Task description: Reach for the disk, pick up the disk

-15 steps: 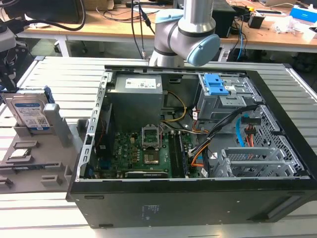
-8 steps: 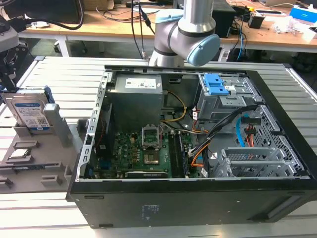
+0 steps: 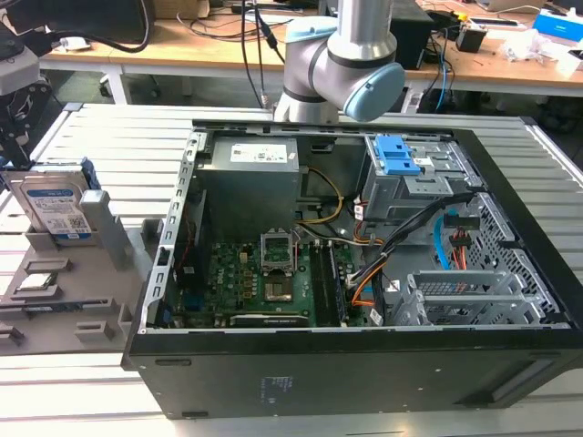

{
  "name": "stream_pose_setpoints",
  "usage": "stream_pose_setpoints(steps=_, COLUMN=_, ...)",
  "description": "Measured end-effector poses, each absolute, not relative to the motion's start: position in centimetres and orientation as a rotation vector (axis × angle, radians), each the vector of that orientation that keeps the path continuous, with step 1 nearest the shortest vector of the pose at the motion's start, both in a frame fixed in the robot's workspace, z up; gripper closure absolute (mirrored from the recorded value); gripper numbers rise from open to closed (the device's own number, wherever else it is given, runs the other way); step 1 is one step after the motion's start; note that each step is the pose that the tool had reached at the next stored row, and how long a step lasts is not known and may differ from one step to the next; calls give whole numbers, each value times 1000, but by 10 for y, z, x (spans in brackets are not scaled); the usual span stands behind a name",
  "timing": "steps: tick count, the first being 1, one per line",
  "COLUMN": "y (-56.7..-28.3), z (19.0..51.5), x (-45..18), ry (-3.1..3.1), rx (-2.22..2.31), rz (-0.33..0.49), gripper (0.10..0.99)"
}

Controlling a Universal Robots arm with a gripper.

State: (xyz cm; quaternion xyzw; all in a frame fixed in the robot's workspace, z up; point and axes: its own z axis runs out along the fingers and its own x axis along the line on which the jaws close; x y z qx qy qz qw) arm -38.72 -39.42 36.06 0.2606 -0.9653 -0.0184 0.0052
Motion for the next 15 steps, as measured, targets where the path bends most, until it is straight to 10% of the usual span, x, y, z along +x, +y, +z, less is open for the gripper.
stream_pose_setpoints(steps=15, y=-394, z=361, x=-387, ry=-2936, rx=1079, rz=-56, gripper=980)
